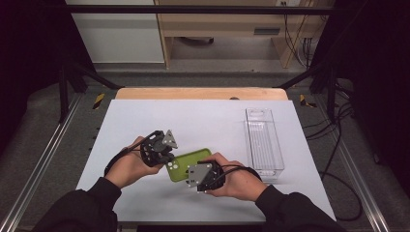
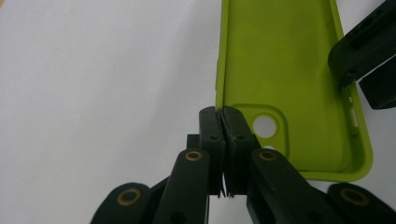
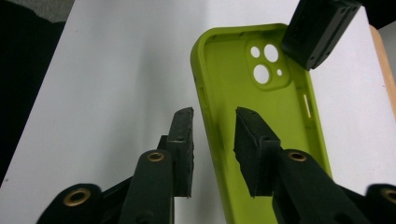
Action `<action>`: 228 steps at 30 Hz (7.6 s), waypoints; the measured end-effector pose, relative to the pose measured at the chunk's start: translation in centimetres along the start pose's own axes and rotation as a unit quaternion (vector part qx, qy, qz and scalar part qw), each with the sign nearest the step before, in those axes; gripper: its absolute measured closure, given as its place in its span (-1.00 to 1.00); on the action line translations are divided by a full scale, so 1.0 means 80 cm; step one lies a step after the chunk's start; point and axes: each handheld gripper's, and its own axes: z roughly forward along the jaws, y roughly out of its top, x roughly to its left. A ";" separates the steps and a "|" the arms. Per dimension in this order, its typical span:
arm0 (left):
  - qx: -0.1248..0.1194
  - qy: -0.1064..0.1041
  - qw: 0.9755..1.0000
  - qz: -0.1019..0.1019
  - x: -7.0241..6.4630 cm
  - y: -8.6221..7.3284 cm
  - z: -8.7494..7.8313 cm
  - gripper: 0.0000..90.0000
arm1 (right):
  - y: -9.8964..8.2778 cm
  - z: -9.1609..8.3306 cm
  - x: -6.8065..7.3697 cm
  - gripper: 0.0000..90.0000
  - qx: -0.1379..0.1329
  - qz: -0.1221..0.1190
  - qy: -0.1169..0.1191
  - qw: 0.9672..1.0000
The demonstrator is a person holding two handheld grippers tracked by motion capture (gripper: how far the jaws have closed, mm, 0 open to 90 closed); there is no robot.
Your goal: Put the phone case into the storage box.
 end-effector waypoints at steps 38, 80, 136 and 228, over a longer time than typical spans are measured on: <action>0.007 -0.012 1.000 0.015 -0.007 0.003 0.004 0.95 | -0.002 0.010 0.006 0.83 0.026 -0.036 0.036 0.998; -0.098 0.004 0.995 -0.035 0.000 -0.023 -0.004 0.04 | -0.010 0.017 0.002 0.94 0.050 -0.023 0.053 0.997; -0.339 0.177 0.892 -0.242 -0.014 -0.156 0.034 -0.91 | -0.065 -0.018 -0.099 0.95 -0.096 0.268 -0.213 0.935; -0.386 0.189 0.864 -0.263 -0.010 -0.185 0.029 -0.92 | -0.207 -0.101 -0.180 0.96 -0.158 0.499 -0.403 0.751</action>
